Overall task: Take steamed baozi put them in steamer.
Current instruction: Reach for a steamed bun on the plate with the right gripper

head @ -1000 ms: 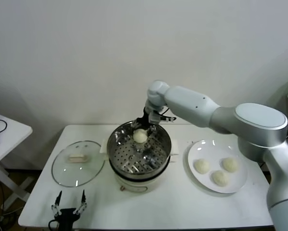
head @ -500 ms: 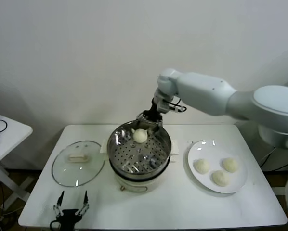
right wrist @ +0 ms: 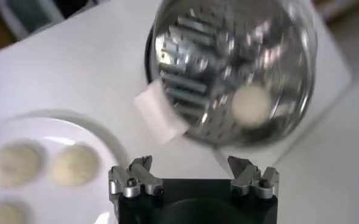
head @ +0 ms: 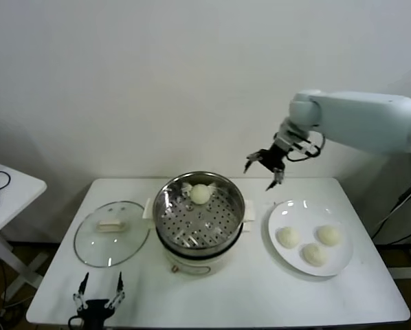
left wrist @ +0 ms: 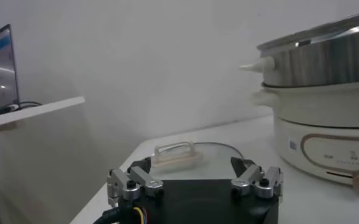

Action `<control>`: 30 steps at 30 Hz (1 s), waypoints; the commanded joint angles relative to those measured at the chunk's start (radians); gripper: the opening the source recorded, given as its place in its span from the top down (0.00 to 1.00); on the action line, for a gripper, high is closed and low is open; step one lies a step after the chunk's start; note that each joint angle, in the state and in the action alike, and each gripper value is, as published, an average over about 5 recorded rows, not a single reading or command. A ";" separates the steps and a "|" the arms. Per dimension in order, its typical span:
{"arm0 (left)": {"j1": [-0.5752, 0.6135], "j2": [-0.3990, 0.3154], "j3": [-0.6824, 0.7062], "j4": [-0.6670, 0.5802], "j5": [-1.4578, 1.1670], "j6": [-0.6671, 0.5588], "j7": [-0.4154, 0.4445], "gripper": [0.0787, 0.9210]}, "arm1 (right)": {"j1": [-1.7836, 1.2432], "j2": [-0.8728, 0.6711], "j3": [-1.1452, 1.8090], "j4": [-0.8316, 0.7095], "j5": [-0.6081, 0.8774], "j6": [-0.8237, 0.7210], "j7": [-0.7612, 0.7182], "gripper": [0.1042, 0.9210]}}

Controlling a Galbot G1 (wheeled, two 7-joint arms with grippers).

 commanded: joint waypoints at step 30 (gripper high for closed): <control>-0.026 -0.038 -0.035 0.053 -0.007 -0.001 0.000 0.12 | -0.452 -0.121 0.249 -0.006 -0.025 -0.567 0.115 0.12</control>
